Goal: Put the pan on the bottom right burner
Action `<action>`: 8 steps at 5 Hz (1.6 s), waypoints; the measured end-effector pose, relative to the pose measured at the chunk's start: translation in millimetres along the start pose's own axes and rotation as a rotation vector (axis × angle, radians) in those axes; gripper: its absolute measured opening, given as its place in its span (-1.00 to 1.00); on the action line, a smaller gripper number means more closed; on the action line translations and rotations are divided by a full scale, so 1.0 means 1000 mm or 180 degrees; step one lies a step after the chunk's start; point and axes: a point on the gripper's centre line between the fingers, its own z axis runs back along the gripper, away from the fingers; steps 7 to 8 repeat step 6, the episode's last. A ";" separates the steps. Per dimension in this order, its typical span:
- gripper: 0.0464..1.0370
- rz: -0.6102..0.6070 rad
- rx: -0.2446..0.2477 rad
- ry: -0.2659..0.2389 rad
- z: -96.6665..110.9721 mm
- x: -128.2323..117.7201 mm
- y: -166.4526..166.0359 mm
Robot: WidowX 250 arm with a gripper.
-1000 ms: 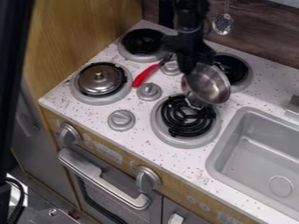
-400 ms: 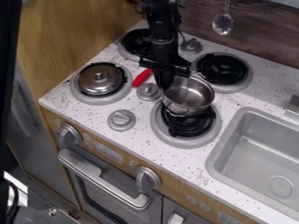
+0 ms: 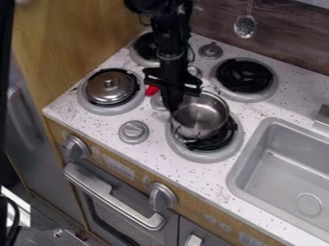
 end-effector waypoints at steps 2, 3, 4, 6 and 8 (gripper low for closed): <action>-0.94 0.0016 -0.0046 -0.0042 0.000 -0.004 -0.005; -0.64 -0.0141 0.0023 -0.0046 0.000 -0.003 -0.009; -0.17 -0.0328 0.0257 -0.0183 0.024 0.008 -0.020; 0.91 -0.0318 0.0147 -0.0515 0.075 0.013 -0.038; 0.91 -0.0318 0.0147 -0.0515 0.075 0.013 -0.038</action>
